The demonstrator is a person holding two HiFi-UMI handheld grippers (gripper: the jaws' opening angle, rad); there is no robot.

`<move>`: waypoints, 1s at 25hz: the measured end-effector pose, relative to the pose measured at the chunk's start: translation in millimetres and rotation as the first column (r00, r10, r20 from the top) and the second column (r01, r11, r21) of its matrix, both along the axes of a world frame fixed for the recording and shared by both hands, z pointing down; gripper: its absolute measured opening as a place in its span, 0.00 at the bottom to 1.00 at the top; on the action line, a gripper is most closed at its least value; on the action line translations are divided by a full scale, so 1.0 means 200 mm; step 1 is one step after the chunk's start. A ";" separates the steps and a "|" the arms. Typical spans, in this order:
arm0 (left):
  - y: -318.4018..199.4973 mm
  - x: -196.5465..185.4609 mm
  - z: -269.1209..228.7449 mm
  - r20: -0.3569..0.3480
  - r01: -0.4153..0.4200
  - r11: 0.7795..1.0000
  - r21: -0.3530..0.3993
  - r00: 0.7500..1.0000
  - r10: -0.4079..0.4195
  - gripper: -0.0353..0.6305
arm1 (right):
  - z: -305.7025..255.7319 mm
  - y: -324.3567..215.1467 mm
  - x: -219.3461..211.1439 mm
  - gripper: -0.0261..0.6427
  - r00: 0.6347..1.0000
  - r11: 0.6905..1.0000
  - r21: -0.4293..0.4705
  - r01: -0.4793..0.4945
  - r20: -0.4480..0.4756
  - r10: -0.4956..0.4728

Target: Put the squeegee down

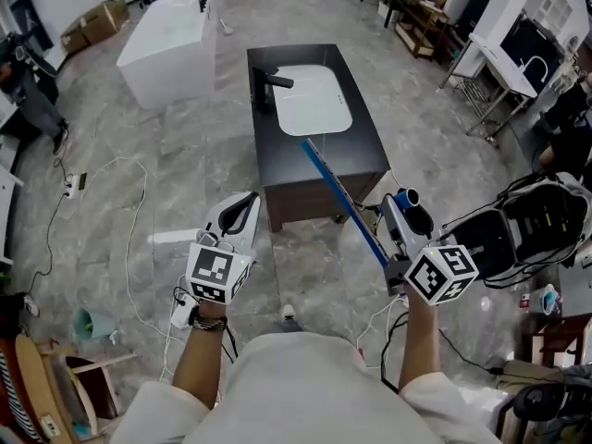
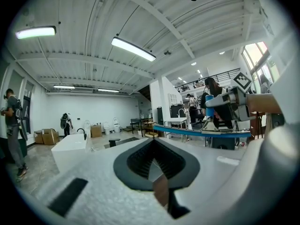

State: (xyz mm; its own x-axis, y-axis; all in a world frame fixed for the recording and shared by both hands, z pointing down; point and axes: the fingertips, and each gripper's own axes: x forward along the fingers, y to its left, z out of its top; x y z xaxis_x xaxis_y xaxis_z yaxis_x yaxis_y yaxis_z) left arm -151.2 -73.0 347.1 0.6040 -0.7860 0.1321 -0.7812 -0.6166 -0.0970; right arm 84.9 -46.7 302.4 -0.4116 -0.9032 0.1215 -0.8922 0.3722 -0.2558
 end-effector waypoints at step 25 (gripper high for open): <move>-0.80 0.09 0.09 0.027 0.093 0.994 -0.062 0.995 -0.092 0.05 | 0.27 -1.00 0.05 0.25 0.975 0.989 -0.124 0.081 0.216 -0.053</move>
State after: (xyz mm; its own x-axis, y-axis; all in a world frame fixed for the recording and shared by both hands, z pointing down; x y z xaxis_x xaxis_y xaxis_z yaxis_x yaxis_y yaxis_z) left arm -132.8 -233.0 365.2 0.5251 -0.8278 0.1974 -0.8330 -0.5475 -0.0798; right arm 94.3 -246.8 355.9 -0.4998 -0.8546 0.1410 -0.7867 0.3798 -0.4867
